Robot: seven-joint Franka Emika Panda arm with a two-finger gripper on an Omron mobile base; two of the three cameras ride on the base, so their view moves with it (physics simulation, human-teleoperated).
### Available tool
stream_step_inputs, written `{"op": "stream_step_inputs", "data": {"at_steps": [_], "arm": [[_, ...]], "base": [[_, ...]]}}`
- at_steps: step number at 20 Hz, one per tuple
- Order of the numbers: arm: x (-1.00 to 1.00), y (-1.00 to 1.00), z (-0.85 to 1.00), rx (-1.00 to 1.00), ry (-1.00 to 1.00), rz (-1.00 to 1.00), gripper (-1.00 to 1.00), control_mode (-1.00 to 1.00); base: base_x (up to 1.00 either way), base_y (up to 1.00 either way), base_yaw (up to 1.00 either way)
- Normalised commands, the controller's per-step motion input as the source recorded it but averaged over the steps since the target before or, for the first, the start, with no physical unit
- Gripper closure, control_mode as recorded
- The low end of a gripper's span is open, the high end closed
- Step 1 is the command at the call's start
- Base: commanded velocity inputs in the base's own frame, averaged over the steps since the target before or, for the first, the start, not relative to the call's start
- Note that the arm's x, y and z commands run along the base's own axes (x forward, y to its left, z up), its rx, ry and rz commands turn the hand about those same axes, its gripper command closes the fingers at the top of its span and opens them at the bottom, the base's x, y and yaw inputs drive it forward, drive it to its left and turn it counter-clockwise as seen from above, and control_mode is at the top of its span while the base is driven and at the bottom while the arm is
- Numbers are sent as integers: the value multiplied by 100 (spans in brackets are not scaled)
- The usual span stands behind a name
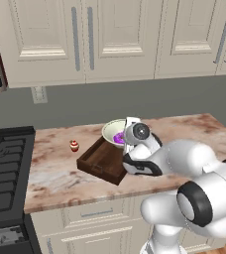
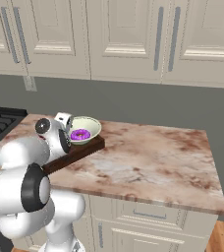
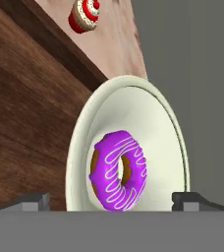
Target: Place the bowl with donut and the cupcake onto the tray.
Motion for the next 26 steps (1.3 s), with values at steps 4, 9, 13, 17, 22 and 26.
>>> {"op": "stream_step_inputs", "data": {"at_steps": [4,9,13,17,22,26], "arm": [[-8,19,42,3,0,-7,-100,-100],[-14,16,31,9,0,-10,-100,-100],[-18,17,17,14,0,-12,-100,-100],[-26,29,10,15,3,-14,-100,-100],[-27,29,14,16,3,-16,-100,-100],[-21,20,11,17,0,-16,-100,-100]], "base": [[0,0,0],[0,0,0],[0,0,0],[0,0,0],[0,0,0],[0,0,0]]}}
